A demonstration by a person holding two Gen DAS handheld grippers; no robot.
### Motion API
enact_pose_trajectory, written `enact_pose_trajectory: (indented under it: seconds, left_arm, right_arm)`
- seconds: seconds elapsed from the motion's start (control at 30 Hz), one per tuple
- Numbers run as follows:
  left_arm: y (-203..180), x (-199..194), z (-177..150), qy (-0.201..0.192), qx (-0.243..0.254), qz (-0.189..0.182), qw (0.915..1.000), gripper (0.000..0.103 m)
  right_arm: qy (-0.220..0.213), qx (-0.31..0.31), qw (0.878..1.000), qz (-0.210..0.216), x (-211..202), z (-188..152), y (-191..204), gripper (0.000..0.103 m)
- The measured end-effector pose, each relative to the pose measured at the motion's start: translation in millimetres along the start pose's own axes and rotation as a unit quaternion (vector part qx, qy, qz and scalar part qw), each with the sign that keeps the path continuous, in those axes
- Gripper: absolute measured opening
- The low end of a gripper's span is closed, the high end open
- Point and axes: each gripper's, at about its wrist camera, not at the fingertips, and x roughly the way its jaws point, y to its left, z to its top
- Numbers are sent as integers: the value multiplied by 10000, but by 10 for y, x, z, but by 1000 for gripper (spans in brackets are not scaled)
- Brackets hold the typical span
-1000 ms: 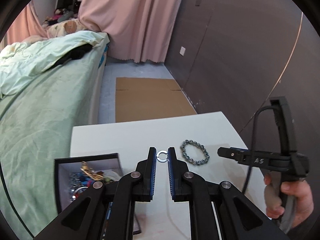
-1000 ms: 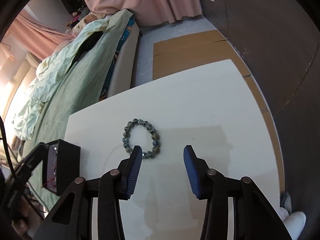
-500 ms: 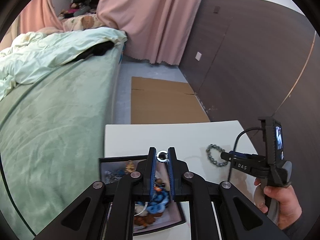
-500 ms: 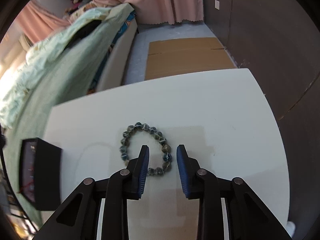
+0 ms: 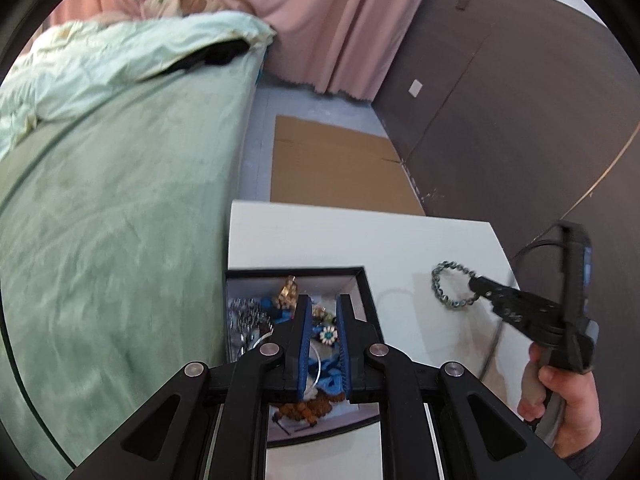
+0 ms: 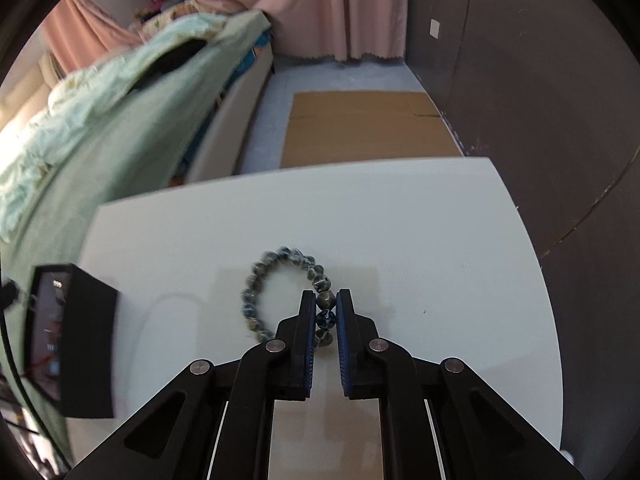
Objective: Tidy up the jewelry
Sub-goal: 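Carry the ring into the box with the left tool while the right tool grasps the grey-green bead bracelet, then carry the bead bracelet into the box and open the right tool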
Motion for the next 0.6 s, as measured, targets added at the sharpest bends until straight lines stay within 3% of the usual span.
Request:
enact_pose_trajectory:
  seconds: [0.07,0.13,0.2,0.3,0.6]
  left_arm:
    - [34,-8,-27,30,-71,-27,10000,14]
    - [36,-24,-52,50,-63,-41,10000,21]
    - [25,-63,-78,-5,-42,-39,10000,44]
    - [12,-171,-109,-205,-11,-45,9998,65]
    - [56,-340,-107,-467,-164,-87,9987,72]
  right_arm:
    - [-112,36,9998,155,-128,-27,4,11]
    - [-190,72,9994,284,-207,-51,31,11]
    - [-292,117,9986,436,-330,-79,41,11]
    - [-441,189,9968,633,-470,-114,63,11]
    - [-906,333,9847,1450,-882,-101,298,11]
